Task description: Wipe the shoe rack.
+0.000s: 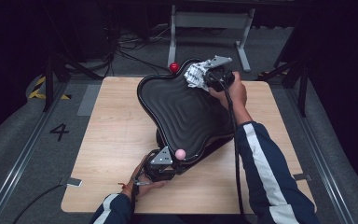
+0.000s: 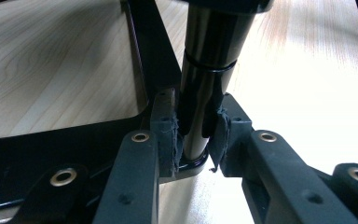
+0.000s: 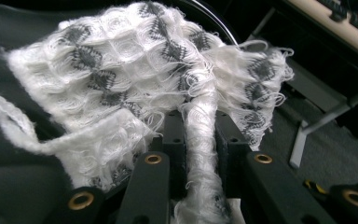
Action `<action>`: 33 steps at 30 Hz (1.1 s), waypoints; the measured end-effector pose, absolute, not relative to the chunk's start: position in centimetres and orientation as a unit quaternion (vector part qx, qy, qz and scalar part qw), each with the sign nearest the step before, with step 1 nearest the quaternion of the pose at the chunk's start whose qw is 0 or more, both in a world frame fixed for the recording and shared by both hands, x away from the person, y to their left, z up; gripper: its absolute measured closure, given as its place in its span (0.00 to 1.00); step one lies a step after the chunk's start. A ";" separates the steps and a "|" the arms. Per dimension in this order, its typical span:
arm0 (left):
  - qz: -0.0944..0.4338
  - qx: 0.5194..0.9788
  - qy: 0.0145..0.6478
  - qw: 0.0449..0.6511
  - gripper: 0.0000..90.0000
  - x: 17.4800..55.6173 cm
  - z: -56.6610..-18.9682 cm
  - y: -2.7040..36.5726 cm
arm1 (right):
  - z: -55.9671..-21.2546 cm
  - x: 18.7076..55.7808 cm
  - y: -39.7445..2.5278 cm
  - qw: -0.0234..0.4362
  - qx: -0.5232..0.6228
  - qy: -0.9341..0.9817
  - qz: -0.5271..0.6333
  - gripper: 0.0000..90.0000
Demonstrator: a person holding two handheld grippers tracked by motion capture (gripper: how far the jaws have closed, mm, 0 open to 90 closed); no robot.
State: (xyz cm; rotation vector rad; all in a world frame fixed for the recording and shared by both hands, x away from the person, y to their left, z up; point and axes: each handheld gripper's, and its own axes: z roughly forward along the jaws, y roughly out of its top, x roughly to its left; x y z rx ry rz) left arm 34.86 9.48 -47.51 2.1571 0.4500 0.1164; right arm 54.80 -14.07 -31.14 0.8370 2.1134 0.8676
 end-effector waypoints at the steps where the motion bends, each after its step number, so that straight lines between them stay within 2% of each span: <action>1: 0.047 0.873 0.181 0.451 0.81 34.9 -47.5 9.5 | -31.2 54.9 -14.4 0.346 0.326 0.814 0.334 0.86; 4: 0.049 0.871 0.183 0.454 0.81 34.9 -47.6 9.4 | -31.4 55.1 -15.0 0.333 0.333 0.809 0.351 0.87; 10: 0.050 0.874 0.176 0.451 0.82 34.9 -47.5 9.4 | -30.8 55.5 -14.6 0.363 0.332 0.803 0.335 0.87; 15: 0.050 0.875 0.172 0.451 0.82 35.0 -47.5 9.5 | -30.6 55.9 -14.4 0.367 0.332 0.802 0.335 0.87; 24: 0.048 0.874 0.166 0.453 0.82 35.1 -47.6 9.5 | -30.2 55.5 -11.5 0.372 0.283 0.815 0.343 0.87; 33: 0.054 0.875 0.165 0.453 0.82 35.1 -47.6 9.2 | -30.2 54.3 -9.5 0.352 0.239 0.832 0.355 0.88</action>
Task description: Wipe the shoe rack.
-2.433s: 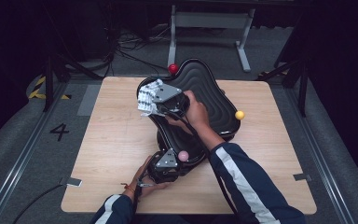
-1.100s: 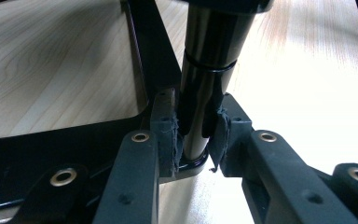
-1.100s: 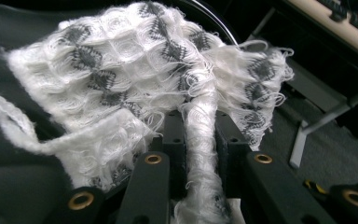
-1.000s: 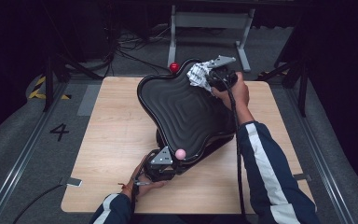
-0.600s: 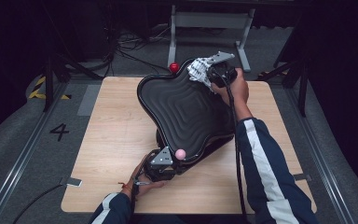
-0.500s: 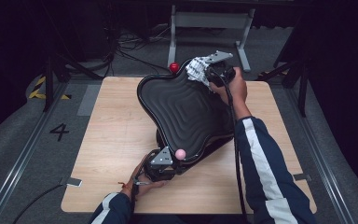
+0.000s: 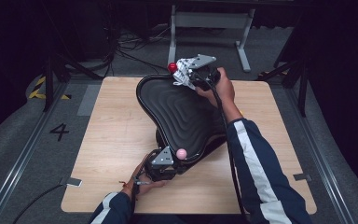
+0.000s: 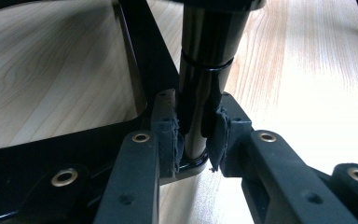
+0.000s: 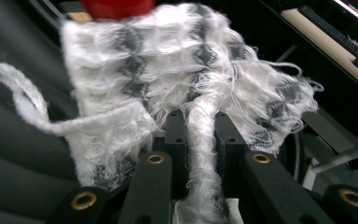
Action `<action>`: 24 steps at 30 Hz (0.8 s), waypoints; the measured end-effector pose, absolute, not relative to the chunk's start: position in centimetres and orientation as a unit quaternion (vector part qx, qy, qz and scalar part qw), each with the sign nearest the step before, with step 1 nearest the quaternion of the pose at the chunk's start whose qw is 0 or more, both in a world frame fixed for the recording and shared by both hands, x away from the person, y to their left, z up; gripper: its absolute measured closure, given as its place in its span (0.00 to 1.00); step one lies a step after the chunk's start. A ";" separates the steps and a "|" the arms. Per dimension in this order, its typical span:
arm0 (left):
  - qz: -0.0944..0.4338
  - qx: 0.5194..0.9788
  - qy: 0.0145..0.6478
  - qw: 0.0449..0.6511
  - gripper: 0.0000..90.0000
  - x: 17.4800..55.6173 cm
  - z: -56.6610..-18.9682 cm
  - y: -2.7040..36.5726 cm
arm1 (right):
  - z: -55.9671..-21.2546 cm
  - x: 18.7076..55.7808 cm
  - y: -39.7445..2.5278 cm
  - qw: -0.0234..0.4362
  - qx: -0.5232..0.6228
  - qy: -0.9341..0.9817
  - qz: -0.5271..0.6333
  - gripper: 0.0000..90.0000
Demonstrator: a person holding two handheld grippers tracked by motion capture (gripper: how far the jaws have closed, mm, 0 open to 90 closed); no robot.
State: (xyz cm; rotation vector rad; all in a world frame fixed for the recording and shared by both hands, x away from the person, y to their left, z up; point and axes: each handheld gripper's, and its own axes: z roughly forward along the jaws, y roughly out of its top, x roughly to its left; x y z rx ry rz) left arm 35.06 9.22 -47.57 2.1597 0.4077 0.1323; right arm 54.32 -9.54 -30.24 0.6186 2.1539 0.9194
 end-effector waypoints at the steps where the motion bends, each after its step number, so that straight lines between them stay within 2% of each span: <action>1: 0.054 0.874 0.165 0.453 0.82 35.1 -47.6 9.2 | -30.3 54.0 -9.4 0.353 0.236 0.832 0.357 0.88; 11: 0.058 0.876 0.168 0.448 0.82 35.0 -47.5 9.1 | -31.1 50.6 -7.0 0.342 0.191 0.837 0.381 0.88; 18: 0.059 0.877 0.166 0.448 0.82 35.0 -47.5 9.1 | -31.1 48.6 -4.3 0.310 0.149 0.846 0.407 0.89; 24: 0.060 0.877 0.168 0.446 0.81 34.9 -47.5 9.1 | -31.0 46.9 -1.0 0.332 0.114 0.849 0.395 0.88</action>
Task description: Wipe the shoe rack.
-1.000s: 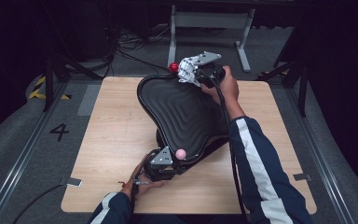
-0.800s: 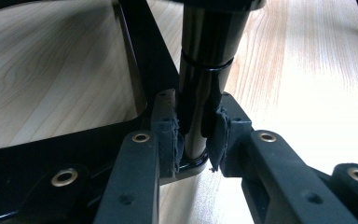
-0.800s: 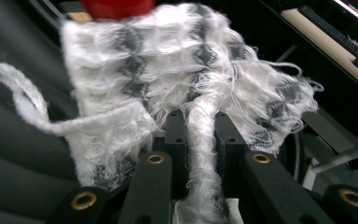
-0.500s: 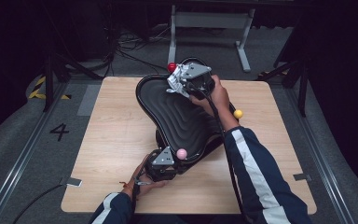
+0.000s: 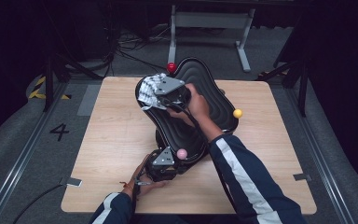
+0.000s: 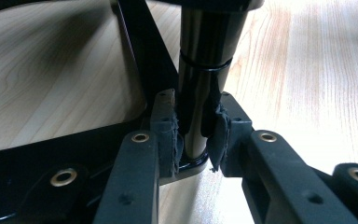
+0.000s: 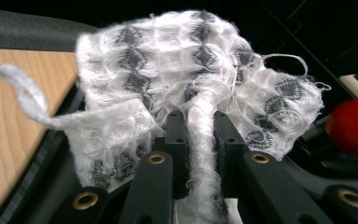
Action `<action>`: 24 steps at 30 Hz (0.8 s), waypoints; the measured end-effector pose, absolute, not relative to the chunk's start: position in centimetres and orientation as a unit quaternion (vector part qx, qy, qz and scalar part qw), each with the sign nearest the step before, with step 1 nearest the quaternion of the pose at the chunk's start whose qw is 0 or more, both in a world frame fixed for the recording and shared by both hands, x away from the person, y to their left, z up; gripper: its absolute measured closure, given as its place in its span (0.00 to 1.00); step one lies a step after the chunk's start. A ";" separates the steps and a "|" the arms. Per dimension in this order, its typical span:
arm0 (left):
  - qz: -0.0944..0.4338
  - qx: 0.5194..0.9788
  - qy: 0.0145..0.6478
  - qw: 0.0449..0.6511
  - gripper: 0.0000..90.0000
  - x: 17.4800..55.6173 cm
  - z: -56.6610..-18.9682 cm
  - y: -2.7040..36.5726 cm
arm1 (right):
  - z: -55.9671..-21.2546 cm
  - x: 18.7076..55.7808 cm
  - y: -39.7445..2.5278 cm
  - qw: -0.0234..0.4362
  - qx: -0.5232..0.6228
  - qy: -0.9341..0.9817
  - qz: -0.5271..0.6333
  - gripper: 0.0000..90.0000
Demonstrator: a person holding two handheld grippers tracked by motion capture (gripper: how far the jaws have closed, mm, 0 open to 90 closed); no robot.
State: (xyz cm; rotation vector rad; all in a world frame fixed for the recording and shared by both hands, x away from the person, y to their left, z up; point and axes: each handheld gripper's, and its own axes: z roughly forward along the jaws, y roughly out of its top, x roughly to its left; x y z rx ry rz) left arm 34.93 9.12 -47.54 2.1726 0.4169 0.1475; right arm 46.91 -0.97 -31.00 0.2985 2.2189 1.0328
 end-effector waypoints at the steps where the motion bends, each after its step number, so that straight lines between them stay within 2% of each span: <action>1: 0.059 0.876 0.168 0.449 0.81 34.9 -47.6 9.1 | -31.0 46.8 -0.7 0.337 0.112 0.849 0.391 0.88; 8: 0.058 0.875 0.172 0.450 0.81 34.9 -47.6 9.1 | -30.8 47.8 -1.6 0.339 0.131 0.846 0.389 0.89; 15: 0.057 0.875 0.175 0.447 0.81 34.9 -47.5 9.1 | -30.7 50.6 -5.7 0.333 0.175 0.843 0.385 0.90; 22: 0.057 0.873 0.176 0.452 0.81 34.9 -47.6 9.1 | -30.7 53.3 -8.7 0.360 0.225 0.831 0.360 0.90; 24: 0.057 0.873 0.177 0.451 0.81 34.9 -47.6 9.1 | -30.6 53.9 -9.4 0.353 0.248 0.826 0.364 0.90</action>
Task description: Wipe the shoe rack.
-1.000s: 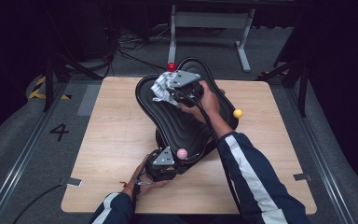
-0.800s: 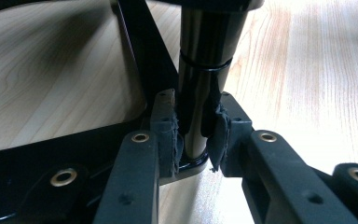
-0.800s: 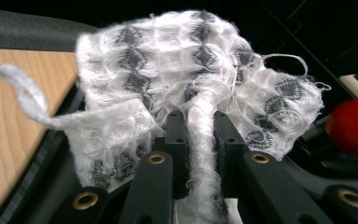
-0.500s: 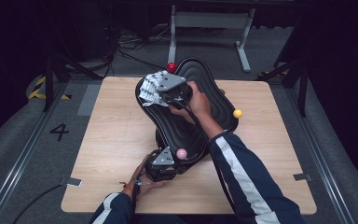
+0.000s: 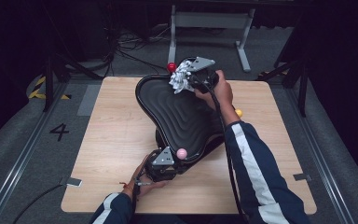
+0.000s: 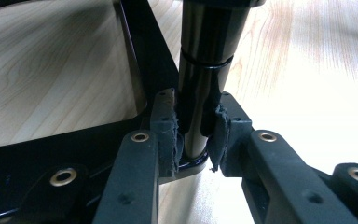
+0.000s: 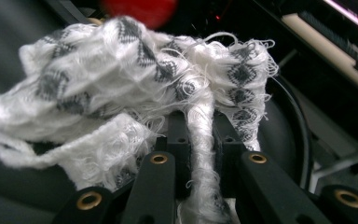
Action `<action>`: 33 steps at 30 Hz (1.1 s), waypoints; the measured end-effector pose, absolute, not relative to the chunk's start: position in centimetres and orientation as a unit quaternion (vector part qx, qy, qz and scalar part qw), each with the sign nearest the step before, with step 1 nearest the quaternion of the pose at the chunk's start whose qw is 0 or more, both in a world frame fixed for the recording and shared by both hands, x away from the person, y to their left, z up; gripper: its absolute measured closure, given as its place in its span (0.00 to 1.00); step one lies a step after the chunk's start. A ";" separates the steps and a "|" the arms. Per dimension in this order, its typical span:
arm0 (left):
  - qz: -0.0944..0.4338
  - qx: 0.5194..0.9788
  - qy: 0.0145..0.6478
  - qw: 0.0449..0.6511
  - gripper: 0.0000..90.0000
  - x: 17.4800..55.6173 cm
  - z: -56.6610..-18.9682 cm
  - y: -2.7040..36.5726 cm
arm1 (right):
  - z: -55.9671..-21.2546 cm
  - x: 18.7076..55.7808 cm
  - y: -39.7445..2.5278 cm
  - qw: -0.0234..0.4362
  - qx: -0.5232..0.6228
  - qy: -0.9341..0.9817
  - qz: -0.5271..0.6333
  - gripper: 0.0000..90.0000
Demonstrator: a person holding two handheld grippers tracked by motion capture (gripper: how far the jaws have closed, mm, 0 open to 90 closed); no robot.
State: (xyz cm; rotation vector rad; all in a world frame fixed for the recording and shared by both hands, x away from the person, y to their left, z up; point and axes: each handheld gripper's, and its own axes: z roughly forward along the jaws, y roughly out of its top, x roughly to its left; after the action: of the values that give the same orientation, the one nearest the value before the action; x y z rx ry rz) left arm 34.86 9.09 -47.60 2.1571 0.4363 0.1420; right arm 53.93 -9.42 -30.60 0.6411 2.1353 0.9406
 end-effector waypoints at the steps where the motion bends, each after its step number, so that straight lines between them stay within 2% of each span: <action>1: 0.057 0.873 0.177 0.452 0.81 34.9 -47.6 9.1 | -30.6 54.3 -9.7 0.360 0.259 0.822 0.356 0.90; 3: 0.058 0.873 0.177 0.451 0.81 34.9 -47.6 9.1 | -30.6 55.0 -10.3 0.376 0.277 0.818 0.335 0.90; 9: 0.053 0.870 0.178 0.456 0.81 34.9 -47.7 9.2 | -30.7 55.7 -11.7 0.377 0.296 0.817 0.321 0.90; 15: 0.054 0.869 0.178 0.459 0.81 34.9 -47.8 9.2 | -31.0 56.0 -13.0 0.362 0.313 0.816 0.325 0.90; 18: 0.054 0.870 0.178 0.456 0.81 34.8 -47.7 9.1 | -31.3 55.5 -12.9 0.369 0.297 0.818 0.327 0.90; 28: 0.055 0.870 0.175 0.457 0.81 34.8 -47.8 9.1 | -31.9 53.1 -11.9 0.350 0.259 0.826 0.360 0.90; 33: 0.055 0.870 0.174 0.457 0.81 34.8 -47.8 9.1 | -31.9 51.0 -9.6 0.336 0.218 0.834 0.378 0.90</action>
State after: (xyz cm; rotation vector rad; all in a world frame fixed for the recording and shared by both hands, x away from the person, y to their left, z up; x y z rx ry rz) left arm 34.82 9.13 -47.75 2.1448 0.4296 0.1359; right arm 50.99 -9.56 -31.85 0.5675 2.1756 0.9862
